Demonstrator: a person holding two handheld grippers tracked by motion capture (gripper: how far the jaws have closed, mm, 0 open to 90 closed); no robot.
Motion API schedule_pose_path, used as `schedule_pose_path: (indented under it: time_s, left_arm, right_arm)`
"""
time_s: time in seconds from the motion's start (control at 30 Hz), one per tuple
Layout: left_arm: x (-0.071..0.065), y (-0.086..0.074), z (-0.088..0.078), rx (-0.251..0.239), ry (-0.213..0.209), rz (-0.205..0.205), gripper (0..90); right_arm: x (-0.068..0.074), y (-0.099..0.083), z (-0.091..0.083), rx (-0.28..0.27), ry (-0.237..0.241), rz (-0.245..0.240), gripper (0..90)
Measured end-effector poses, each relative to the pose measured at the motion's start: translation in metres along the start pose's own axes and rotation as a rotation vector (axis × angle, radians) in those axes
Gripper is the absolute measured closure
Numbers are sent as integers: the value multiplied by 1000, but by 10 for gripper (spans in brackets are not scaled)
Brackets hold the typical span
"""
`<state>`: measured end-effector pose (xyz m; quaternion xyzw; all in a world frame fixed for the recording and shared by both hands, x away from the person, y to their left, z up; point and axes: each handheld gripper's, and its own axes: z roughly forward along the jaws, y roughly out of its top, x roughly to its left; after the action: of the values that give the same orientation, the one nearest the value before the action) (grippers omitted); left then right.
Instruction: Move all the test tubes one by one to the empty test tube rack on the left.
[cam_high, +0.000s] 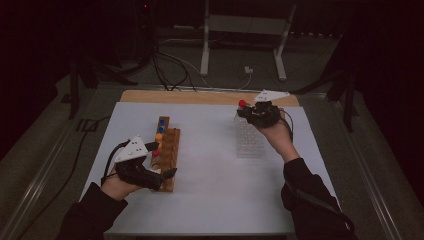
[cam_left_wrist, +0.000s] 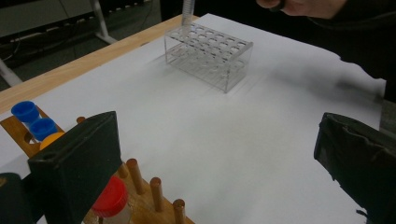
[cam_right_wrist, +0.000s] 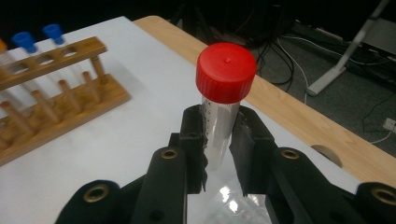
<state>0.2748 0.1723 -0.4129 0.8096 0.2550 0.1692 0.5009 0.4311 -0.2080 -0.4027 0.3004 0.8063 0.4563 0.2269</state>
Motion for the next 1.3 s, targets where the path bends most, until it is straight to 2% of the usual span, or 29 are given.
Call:
schedule_pose_path:
  time_s: [0.13, 0.3, 0.63, 0.9, 1.07, 1.3]
  left_arm:
    - [-3, 3, 3, 0, -2, 1, 15]
    - [-7, 7, 7, 6, -32, 13, 36]
    - [-16, 16, 14, 14, -54, 18, 38]
    - [-25, 23, 23, 19, -78, 38, 38]
    - [-28, 25, 28, 17, -84, 38, 42]
    - [-32, 29, 35, 19, -101, 46, 58]
  right_arm:
    - [13, -2, -4, 2, 30, -16, 749]
    - [28, -8, -10, 2, 52, -23, 749]
    - [64, -27, -18, 20, 119, -43, 748]
    - [93, -42, -19, 45, 168, -59, 748]
    - [109, -46, -21, 57, 199, -71, 748]
    - [129, -50, -27, 47, 244, -82, 748]
